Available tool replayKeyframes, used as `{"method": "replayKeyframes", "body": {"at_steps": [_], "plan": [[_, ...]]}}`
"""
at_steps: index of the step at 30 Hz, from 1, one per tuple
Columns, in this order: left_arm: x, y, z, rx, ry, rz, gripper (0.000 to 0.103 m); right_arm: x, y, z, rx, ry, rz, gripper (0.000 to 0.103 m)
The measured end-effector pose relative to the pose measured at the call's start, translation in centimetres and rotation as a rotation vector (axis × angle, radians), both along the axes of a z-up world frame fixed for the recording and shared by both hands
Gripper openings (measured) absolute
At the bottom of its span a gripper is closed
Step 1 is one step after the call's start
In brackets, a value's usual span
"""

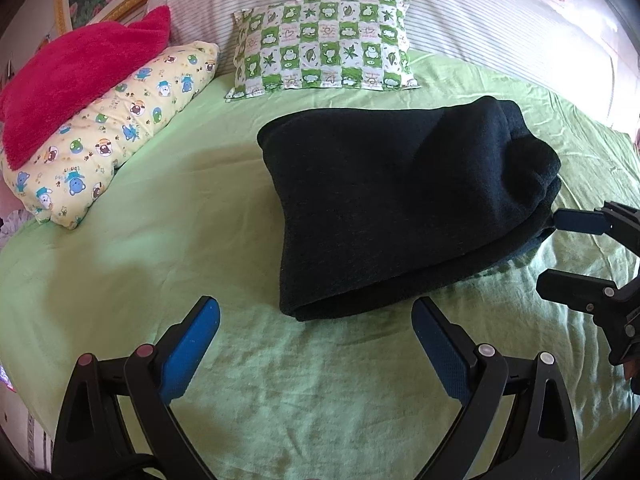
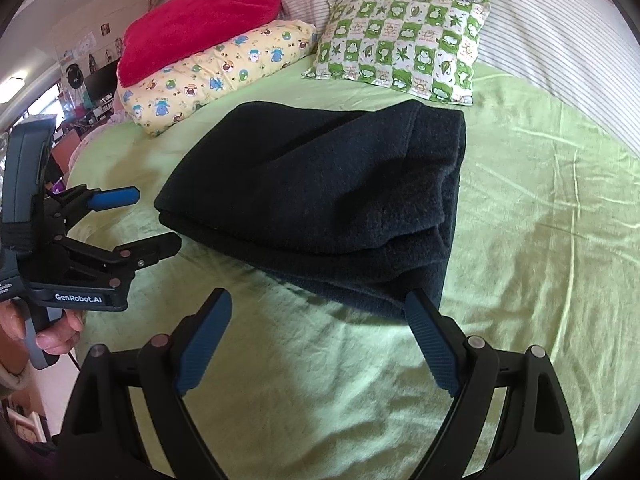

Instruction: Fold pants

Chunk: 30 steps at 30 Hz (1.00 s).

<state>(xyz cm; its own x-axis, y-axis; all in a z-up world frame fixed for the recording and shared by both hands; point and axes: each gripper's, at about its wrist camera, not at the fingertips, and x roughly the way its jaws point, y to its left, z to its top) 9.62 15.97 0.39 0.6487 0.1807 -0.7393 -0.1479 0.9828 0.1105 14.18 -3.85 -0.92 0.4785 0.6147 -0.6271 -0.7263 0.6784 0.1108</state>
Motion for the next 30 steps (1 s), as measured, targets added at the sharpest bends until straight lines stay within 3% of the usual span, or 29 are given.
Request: {"method": "replayKeyframes", "body": {"at_steps": [12, 30], "plan": [[0.7, -0.2, -0.3, 0.006, 0.005, -0.017, 0.097, 0.1, 0.8, 0.1, -0.036, -0.047, 0.026, 0.09], [1.3, -0.7, -0.7, 0.018, 0.009, -0.03, 0.097, 0.2, 0.3, 0.0, -0.007, -0.053, 0.021, 0.092]]}}
